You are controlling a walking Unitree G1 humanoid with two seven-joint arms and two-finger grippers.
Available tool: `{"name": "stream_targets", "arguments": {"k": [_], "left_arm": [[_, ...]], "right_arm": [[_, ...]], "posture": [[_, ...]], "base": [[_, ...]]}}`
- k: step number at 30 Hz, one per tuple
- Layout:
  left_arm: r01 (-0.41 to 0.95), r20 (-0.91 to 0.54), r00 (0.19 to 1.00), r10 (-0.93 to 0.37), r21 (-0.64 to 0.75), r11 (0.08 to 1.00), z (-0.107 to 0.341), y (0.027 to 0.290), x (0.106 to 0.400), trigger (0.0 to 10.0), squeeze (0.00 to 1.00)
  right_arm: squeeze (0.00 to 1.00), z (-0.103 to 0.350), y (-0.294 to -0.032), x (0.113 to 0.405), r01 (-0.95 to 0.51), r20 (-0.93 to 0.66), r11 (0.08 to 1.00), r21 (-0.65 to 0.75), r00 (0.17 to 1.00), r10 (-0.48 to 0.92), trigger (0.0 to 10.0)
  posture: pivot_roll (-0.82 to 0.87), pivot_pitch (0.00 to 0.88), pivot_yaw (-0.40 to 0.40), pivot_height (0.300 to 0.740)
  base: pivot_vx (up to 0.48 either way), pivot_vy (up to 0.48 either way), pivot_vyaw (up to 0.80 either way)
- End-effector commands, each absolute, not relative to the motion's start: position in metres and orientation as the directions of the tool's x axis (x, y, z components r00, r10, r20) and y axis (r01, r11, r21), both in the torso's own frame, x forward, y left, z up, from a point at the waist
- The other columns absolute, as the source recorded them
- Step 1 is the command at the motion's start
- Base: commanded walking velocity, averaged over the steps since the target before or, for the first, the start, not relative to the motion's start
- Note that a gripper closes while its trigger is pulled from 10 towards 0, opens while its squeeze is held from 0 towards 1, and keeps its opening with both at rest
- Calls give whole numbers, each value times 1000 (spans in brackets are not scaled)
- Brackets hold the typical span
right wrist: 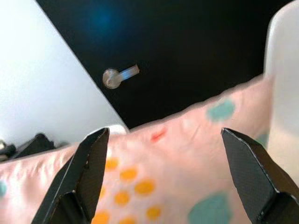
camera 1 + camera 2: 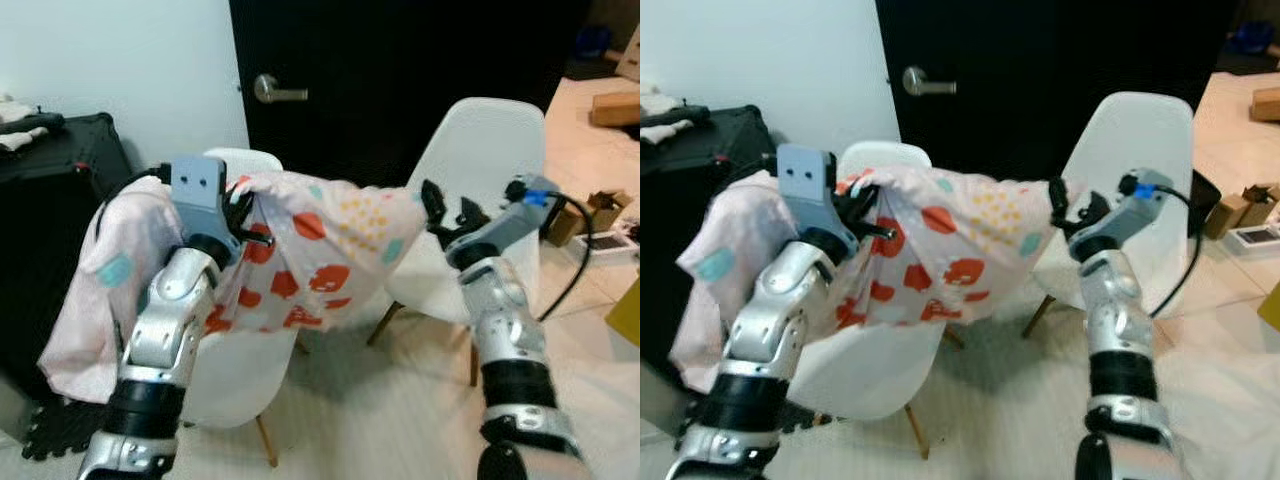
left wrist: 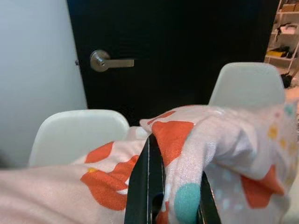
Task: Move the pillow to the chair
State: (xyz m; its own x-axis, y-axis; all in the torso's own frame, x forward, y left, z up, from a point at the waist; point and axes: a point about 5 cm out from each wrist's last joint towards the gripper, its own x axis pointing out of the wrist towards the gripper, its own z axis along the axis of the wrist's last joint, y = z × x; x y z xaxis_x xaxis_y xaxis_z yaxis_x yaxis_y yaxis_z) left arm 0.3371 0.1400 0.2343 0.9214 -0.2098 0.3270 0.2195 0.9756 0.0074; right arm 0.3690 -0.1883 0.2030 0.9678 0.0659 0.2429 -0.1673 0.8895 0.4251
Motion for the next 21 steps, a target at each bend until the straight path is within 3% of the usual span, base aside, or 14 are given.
{"name": "stream_targets", "arguments": {"k": [1, 4, 10, 21], "left_arm": [[230, 398, 890, -224, 33, 973, 250, 140, 332, 10000, 0], [228, 395, 891, -223, 34, 973, 249, 141, 332, 10000, 0], [189, 377, 909, -180, 13, 982, 246, 143, 332, 10000, 0], [184, 347, 922, -172, 0, 983, 240, 140, 331, 10000, 0]], "right_arm": [[0, 198, -191, 369, -157, 224, 892, 423, 972, 65, 10000], [0, 198, -190, 368, -168, 230, 886, 432, 971, 72, 10000], [0, 198, -181, 363, -260, 274, 883, 391, 949, 158, 10000], [0, 198, -178, 363, -263, 268, 896, 358, 948, 171, 10000]], "posture": [[37, 56, 48, 718], [38, 56, 47, 718], [41, 63, 47, 718], [38, 60, 53, 718]], "base": [[289, 0, -788], [283, 0, -788], [44, 0, 0], [0, 0, 778]]}}
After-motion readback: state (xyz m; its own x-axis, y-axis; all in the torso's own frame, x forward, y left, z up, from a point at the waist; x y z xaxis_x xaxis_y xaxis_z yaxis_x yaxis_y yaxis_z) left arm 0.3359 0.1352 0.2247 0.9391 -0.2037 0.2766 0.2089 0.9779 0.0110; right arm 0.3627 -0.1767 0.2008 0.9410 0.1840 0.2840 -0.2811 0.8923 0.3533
